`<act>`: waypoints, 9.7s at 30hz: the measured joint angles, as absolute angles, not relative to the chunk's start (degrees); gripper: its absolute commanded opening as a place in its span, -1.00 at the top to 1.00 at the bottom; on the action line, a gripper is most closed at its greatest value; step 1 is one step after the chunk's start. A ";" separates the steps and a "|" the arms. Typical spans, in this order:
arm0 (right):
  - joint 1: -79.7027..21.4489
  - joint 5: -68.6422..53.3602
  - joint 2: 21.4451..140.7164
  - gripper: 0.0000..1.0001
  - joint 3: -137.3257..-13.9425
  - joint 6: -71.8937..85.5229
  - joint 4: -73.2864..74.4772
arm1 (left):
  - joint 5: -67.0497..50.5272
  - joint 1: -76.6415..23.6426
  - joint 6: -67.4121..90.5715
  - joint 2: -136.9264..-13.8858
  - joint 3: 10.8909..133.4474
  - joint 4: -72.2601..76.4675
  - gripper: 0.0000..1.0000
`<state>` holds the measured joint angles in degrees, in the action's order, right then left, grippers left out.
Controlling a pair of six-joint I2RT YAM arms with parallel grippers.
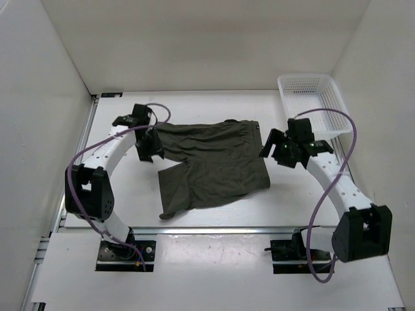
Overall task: Fold and stack the shorts
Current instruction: Flatten the shorts out, then fold the shorts
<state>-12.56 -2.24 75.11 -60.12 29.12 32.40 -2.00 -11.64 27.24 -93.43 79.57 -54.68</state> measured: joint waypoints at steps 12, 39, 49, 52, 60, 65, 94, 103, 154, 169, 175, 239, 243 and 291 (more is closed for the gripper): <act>-11.99 -9.17 64.95 -0.80 -42.92 34.72 34.68 | -6.68 -12.25 31.57 -103.48 63.81 -50.06 -0.34; -9.02 -17.39 78.83 -0.49 -36.25 41.82 20.58 | -1.89 -2.68 32.42 -100.86 76.47 -52.82 -0.97; -9.02 -17.67 81.52 0.85 -36.07 42.74 18.37 | -4.03 -3.62 37.15 -78.70 53.45 -53.78 -0.62; -9.02 -16.84 81.41 1.00 -36.07 42.94 18.63 | -5.23 -4.34 38.59 -80.53 49.52 -54.06 -0.52; -9.02 -9.13 71.42 -0.72 -36.14 39.97 27.99 | -5.43 -4.84 38.65 -81.97 61.63 -55.96 -0.69; -9.08 -3.62 69.23 0.04 -43.57 37.36 33.89 | -4.14 -5.56 37.76 -91.72 80.38 -55.70 -0.29; -13.17 -1.06 124.27 0.56 -108.33 32.32 36.82 | -0.25 -8.47 32.95 -139.85 132.46 -65.89 -0.59; -13.15 0.01 127.72 0.56 -108.97 32.25 37.82 | -0.60 -8.36 32.86 -147.92 138.37 -65.19 -0.25; -14.44 -1.87 97.67 -0.39 -94.11 31.77 32.99 | -3.53 -2.44 39.31 -103.72 107.20 -53.06 -0.24; -12.12 -11.35 55.64 -0.49 -33.28 37.56 33.82 | -7.92 -6.48 46.63 -67.37 40.16 -55.99 -0.75; -12.12 -13.72 57.30 -0.52 -32.62 39.05 31.42 | -7.99 -7.27 48.75 -68.90 38.35 -51.70 -0.70; -11.16 1.78 96.29 1.00 -80.62 34.48 34.72 | 0.25 -6.22 45.93 -118.21 121.73 -62.54 0.79; -11.16 2.72 107.33 0.39 -91.83 34.00 34.59 | 0.23 -5.91 44.80 -129.51 133.73 -62.57 -0.11; -12.36 -5.19 104.92 1.00 -66.76 39.33 21.76 | -9.08 0.27 36.07 -118.21 88.27 -50.28 0.79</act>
<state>-12.36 -5.19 104.92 -66.76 39.33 21.76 -9.08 0.27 36.07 -118.21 88.27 -50.28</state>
